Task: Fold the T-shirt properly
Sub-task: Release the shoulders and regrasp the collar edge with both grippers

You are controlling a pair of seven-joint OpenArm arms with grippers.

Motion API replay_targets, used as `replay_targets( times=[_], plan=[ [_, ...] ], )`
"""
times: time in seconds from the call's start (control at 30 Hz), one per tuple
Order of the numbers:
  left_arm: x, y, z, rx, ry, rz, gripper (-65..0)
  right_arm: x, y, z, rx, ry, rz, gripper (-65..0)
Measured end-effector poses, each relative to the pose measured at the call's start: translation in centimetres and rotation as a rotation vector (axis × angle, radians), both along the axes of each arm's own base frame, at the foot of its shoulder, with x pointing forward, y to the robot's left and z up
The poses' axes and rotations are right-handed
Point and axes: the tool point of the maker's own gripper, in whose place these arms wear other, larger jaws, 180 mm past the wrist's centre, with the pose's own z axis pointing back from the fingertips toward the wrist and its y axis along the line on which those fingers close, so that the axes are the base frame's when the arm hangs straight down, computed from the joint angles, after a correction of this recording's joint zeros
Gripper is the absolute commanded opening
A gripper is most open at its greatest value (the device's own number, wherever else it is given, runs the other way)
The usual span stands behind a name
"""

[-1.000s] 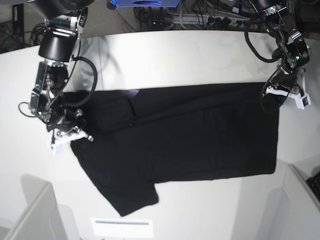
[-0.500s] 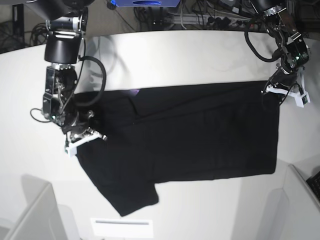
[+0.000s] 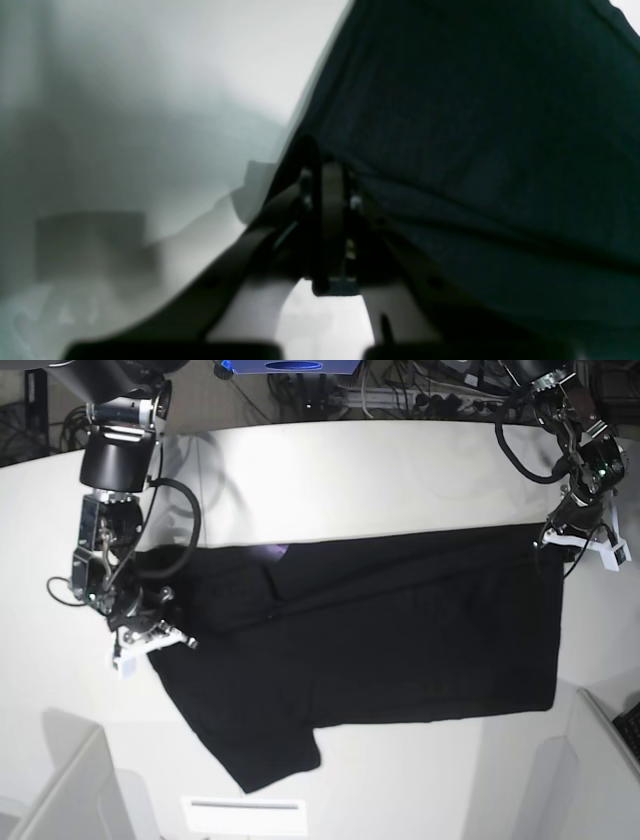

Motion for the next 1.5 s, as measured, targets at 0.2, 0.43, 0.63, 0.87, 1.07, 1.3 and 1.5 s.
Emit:
replay_targets(
  times=[0.2, 0.43, 0.63, 0.87, 1.07, 1.3, 1.5],
  plan=[
    [0.6, 0.0, 0.3, 0.0, -0.015, 0.0, -65.0, 0.0, 0.5, -0.1, 0.01, 0.001, 0.003, -65.0],
    [0.6, 0.0, 0.3, -0.001, -0.014, 0.0, -65.0, 0.0, 0.4, -0.1, 0.007, 0.002, 0.003, -65.0],
    [0.6, 0.0, 0.3, 0.0, -0.015, 0.0, -63.4, -0.1, 0.4, -0.1, 0.014, 0.005, -0.001, -46.7],
    [0.8, 0.1, 0.5, 0.0, -0.021, 0.001, -23.0, -0.7, 0.0, -0.5, 0.015, 0.011, -0.016, -38.1],
    [2.2, 0.5, 1.9, 0.013, -0.075, 0.005, -0.2, -2.0, -2.9, 1.3, 0.033, -0.057, -0.161, -38.7],
    [2.7, 0.1, 3.4, 0.069, -0.144, -0.06, 0.0, -6.5, -4.8, 3.2, -0.013, -0.068, -0.289, -35.9],
    [-0.2, 2.1, 6.0, 0.156, -0.181, -0.051, 0.0, -10.6, -4.3, 5.0, 0.016, -0.12, -0.367, -34.2]
  ],
)
